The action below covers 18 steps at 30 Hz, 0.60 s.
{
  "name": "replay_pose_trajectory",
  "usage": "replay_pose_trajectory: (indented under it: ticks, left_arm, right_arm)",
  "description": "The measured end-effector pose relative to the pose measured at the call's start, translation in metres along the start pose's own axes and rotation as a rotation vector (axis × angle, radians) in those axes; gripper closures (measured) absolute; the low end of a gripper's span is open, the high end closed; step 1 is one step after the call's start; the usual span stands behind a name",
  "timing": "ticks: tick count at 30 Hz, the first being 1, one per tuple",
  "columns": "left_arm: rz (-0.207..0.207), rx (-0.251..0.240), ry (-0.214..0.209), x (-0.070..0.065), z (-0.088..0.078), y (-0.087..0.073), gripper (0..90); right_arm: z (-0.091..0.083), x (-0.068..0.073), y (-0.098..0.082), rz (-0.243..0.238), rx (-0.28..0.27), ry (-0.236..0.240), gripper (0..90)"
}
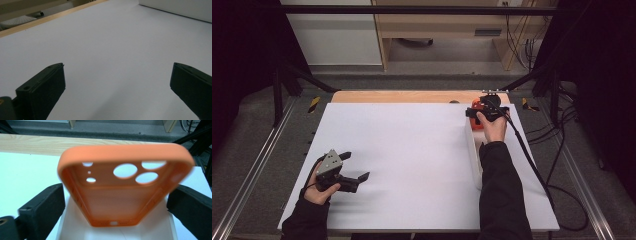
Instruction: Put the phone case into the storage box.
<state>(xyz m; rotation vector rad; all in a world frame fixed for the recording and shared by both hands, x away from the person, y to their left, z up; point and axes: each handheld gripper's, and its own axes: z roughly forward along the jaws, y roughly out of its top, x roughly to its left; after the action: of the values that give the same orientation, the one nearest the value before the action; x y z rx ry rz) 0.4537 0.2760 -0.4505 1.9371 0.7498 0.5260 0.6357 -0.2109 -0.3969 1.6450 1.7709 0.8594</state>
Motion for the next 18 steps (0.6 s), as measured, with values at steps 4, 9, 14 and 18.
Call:
replay_pose_trajectory:
  ticks: [4,9,14,18]
  left_arm:
    - [0.001,0.001,-0.001,0.0,0.0,0.0,0.0]
    - [0.001,0.0,-0.001,0.0,0.0,0.0,0.0]
    - [0.002,0.003,0.0,-0.001,0.001,0.0,0.0]
    - [0.002,0.001,0.001,0.0,0.0,0.0,0.0]
  right_arm:
    - [-0.003,-0.001,0.001,-0.005,-0.025,0.016,1.3]
    - [-0.006,-0.001,0.002,-0.008,-0.029,0.009,1.3]
    - [-0.016,-0.002,0.003,-0.027,-0.057,0.031,1.3]
    - [-0.033,-0.001,0.003,-0.037,-0.095,0.067,2.0]
